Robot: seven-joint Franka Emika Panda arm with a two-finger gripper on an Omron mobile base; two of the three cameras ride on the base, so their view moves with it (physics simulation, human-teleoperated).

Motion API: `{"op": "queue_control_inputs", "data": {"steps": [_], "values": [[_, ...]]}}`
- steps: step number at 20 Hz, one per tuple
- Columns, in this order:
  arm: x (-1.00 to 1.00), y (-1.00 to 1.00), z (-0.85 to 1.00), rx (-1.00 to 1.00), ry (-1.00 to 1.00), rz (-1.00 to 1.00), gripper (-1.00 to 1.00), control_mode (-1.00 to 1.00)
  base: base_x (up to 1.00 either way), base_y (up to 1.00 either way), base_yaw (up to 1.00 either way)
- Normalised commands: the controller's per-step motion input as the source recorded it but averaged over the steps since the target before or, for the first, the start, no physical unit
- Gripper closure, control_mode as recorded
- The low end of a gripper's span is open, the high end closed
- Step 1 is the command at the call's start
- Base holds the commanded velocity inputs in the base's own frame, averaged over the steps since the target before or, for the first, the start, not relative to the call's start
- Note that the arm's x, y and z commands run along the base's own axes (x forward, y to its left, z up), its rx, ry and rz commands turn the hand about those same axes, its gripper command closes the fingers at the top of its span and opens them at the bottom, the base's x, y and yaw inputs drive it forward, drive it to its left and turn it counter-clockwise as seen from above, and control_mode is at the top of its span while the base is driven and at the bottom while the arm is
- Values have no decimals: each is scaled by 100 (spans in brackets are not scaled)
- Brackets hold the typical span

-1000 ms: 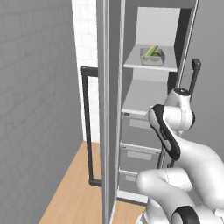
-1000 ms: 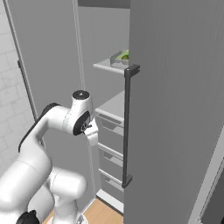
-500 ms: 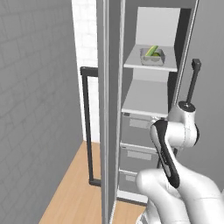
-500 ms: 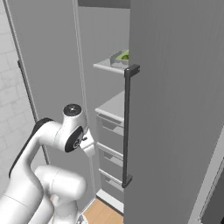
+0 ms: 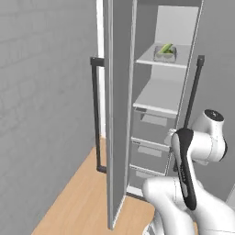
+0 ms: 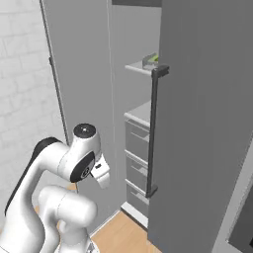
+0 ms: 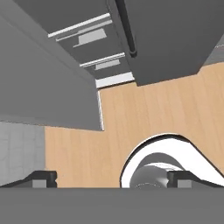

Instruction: Take the meat container that has the chicken drumstick and place it on the second highest rack of the freezer. Then take the vegetable container that has the corn and lime and place it on the highest rack of the freezer.

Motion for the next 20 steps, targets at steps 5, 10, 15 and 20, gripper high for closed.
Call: {"op": "queue_control_inputs", "data": {"steps": [5, 10, 15, 20], "values": [[0, 0, 0, 0, 0, 0, -100, 100, -44, -62, 28], [0, 0, 0, 0, 0, 0, -100, 100, -52, -89, 11], [0, 0, 0, 0, 0, 0, -100, 100, -75, -89, 9], [0, 0, 0, 0, 0, 0, -100, 100, -65, -98, 10]]}}
